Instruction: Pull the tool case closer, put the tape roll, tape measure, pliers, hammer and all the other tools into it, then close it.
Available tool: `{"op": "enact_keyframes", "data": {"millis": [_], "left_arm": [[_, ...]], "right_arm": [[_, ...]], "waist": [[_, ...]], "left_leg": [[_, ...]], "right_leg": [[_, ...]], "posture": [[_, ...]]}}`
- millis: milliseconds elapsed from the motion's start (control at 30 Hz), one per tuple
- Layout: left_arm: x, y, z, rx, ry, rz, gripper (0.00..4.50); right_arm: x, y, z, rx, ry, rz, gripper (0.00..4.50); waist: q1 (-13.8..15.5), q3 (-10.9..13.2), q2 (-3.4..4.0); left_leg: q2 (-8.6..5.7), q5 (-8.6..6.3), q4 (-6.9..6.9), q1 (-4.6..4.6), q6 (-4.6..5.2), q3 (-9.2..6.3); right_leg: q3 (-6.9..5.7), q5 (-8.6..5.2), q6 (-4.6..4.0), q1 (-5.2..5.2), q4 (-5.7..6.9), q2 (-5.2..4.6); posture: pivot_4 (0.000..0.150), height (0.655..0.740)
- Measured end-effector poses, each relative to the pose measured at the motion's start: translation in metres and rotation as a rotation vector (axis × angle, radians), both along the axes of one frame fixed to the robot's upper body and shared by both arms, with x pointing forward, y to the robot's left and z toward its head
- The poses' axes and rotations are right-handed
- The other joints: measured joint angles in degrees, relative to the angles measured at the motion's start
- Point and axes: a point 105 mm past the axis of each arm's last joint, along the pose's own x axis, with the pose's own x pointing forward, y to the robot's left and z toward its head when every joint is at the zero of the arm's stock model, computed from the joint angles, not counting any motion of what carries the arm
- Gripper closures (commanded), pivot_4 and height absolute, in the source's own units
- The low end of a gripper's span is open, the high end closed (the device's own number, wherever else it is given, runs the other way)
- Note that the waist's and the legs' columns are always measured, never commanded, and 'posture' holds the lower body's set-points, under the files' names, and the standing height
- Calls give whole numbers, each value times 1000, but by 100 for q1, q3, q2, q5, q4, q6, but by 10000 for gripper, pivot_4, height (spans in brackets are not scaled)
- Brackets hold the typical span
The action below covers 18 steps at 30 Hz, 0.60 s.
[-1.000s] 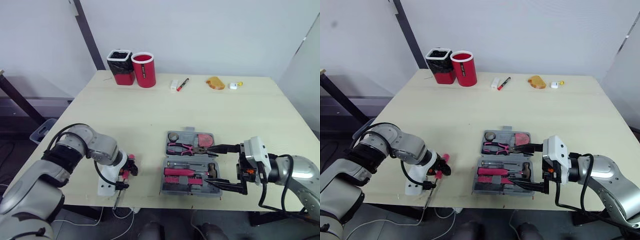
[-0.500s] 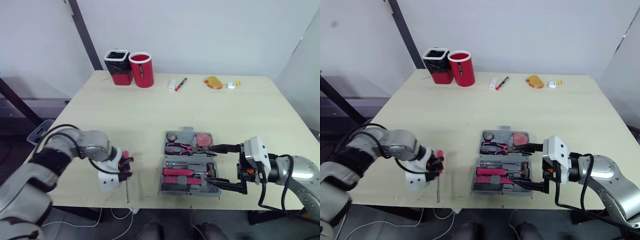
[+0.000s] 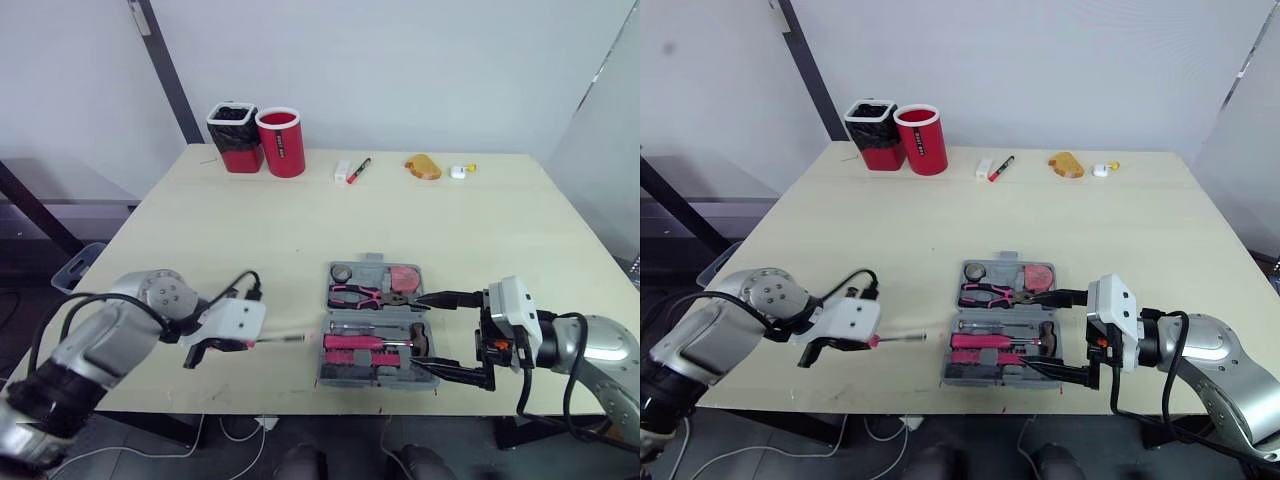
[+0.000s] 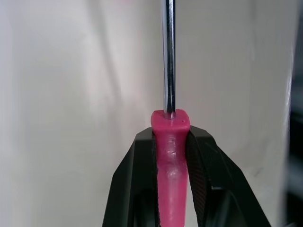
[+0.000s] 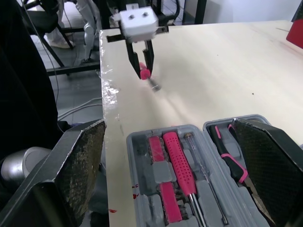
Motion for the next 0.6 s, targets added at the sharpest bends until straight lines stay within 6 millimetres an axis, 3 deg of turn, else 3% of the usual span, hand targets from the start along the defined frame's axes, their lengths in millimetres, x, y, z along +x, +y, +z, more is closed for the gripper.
{"op": "enact_keyframes", "data": {"millis": [33, 133, 300, 500, 600], "left_arm": [[-3, -5, 0, -76, 46, 147, 41855], [-2, -20, 3, -258, 125, 421, 28510], [14, -32, -7, -492, 165, 655, 7662], [40, -17, -17, -490, 108, 880, 7662], [46, -17, -17, -472, 94, 907, 7662]], "right_arm": [[0, 0, 0, -1, -2, -1, 0], [1, -1, 0, -5, -6, -4, 0], [2, -2, -1, -9, -8, -7, 0], [2, -2, -1, -10, -8, -7, 0], [2, -3, -1, -14, -11, -11, 0]], "waist": [[0, 0, -1], [7, 0, -3], [-17, 2, -8], [-13, 3, -12], [-7, 3, -12]], "left_leg": [[-1, 0, 2, -1, 0, -4], [-7, 0, 4, -4, 0, -20], [-7, 0, 3, 1, 0, -33], [-9, 0, 3, -1, 0, -38], [-11, 0, 3, -1, 0, -41]], "right_leg": [[-1, -1, 0, 1, 0, 2], [6, -1, 2, 2, 1, 9], [11, 11, -20, 3, 6, 12], [11, 13, -25, 3, 7, 10], [12, 14, -25, 3, 7, 6]], "posture": [[1500, 7400], [1500, 7400], [1500, 7400], [1500, 7400], [1500, 7400]]}}
